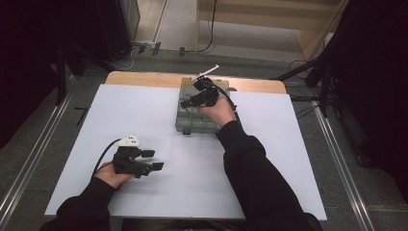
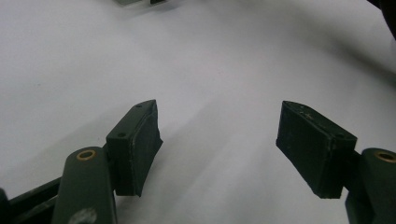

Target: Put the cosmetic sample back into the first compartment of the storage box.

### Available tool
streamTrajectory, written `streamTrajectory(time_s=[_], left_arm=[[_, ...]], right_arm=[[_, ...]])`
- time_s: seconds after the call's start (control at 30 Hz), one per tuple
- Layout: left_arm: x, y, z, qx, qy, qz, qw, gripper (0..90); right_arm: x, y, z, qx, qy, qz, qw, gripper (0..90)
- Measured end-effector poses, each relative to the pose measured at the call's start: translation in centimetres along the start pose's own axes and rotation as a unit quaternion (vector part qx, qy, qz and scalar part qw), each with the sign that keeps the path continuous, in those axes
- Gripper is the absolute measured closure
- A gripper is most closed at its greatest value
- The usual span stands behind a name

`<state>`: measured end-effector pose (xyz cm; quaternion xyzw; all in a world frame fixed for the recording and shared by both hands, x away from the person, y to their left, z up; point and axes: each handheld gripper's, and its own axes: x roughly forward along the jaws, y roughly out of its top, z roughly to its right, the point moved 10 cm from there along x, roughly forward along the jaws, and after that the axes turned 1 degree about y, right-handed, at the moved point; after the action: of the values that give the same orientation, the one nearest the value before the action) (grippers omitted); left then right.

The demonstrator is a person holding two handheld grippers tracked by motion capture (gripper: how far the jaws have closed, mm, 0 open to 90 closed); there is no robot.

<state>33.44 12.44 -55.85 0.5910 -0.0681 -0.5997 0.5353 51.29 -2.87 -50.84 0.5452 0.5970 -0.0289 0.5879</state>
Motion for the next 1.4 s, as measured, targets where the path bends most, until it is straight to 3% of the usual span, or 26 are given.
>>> streamTrajectory(time_s=[0.17,0.27,0.57,0.77,1.1,1.33,1.4], left_arm=[[0.2,-0.1,-0.6,0.007,0.021,-0.007,0.9997,29.6],[0.2,0.0,-0.9,-0.009,0.016,-0.008,0.9998,29.6],[0.4,0.4,-1.3,-0.019,0.014,-0.004,0.9997,29.5],[0.3,0.6,-1.8,-0.030,0.012,0.003,0.9995,29.6],[0.5,1.0,-2.1,-0.041,0.014,0.006,0.9991,29.5],[1.1,2.1,-3.1,-0.047,0.029,0.003,0.9985,29.5],[1.1,2.5,-3.4,-0.047,0.044,0.005,0.9979,29.5]], right_arm=[[-1.1,-0.8,-0.2,0.000,0.009,0.008,0.9999,39.2],[-1.7,-1.3,-0.3,-0.009,0.002,0.015,0.9998,39.2],[-2.9,-3.5,-1.5,-0.026,0.027,0.016,0.9992,29.5],[-4.1,-4.8,-1.6,-0.021,0.041,0.022,0.9987,28.0],[-5.3,-6.2,-0.9,-0.018,0.044,0.035,0.9983,27.4],[-5.9,-7.1,0.7,-0.001,0.042,0.036,0.9985,27.3],[-6.2,-7.3,1.2,0.003,0.046,0.039,0.9982,26.7]])
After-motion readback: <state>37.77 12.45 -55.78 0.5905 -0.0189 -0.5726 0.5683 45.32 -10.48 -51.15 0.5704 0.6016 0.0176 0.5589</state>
